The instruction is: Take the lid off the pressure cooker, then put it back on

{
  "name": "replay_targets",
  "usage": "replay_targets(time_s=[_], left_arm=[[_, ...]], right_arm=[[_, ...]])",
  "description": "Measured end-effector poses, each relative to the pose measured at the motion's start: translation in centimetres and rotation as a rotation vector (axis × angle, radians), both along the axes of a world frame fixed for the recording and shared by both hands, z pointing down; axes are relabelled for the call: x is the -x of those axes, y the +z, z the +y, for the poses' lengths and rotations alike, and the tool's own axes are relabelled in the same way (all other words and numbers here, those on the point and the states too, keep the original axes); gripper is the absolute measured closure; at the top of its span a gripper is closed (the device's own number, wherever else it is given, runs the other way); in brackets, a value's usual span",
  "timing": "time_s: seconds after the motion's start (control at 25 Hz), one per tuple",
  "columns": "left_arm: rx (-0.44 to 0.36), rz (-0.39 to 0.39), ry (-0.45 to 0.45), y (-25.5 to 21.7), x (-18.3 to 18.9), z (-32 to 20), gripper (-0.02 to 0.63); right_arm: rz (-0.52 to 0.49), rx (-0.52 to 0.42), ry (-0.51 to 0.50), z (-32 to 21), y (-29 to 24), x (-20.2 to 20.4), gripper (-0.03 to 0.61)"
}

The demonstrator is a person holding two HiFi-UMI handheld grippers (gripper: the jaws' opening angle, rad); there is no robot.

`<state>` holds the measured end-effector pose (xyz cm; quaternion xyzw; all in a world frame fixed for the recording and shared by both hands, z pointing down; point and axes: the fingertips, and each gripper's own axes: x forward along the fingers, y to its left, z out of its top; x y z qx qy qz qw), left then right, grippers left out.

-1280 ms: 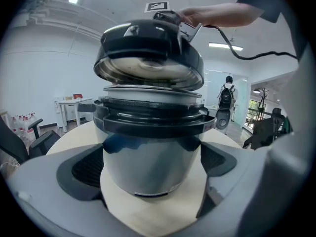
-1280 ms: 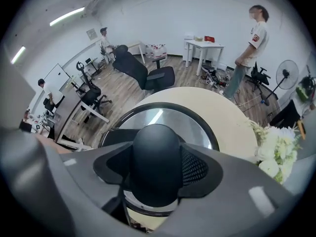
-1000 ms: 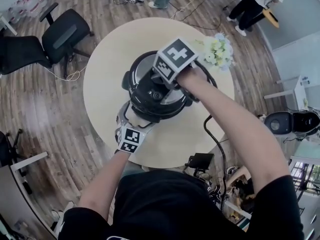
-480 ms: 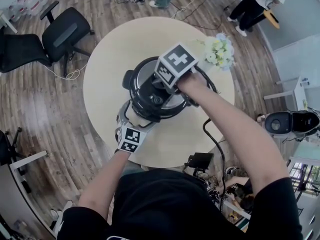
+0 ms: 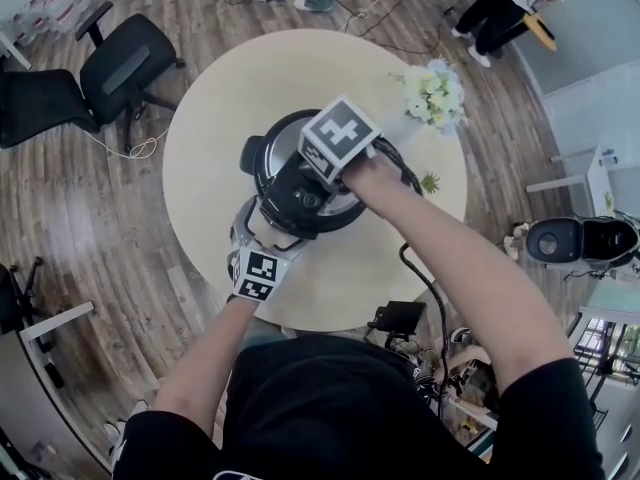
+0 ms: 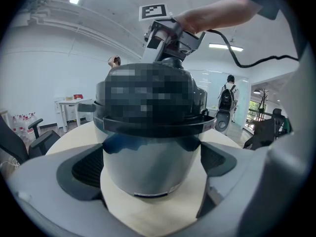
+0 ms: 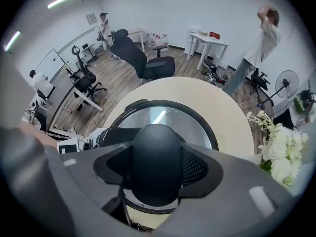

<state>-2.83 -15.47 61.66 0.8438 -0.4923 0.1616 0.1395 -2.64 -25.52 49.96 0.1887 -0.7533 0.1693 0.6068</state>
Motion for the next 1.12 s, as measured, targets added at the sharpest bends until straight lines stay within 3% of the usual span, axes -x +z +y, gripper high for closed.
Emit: replay_targets(time_s=[0.8, 1.12], left_arm=[[-0.003, 0.004, -0.007, 0.30, -0.07, -0.21, 0.023], [-0.001, 0.003, -0.006, 0.35, -0.05, -0.18, 0.023]], right_arm=[[-0.014, 0.005, -0.124, 0.44, 0.31, 0.10, 0.290], [-0.015, 0.010, -0.236, 0.87, 0.33, 0.15, 0.290]])
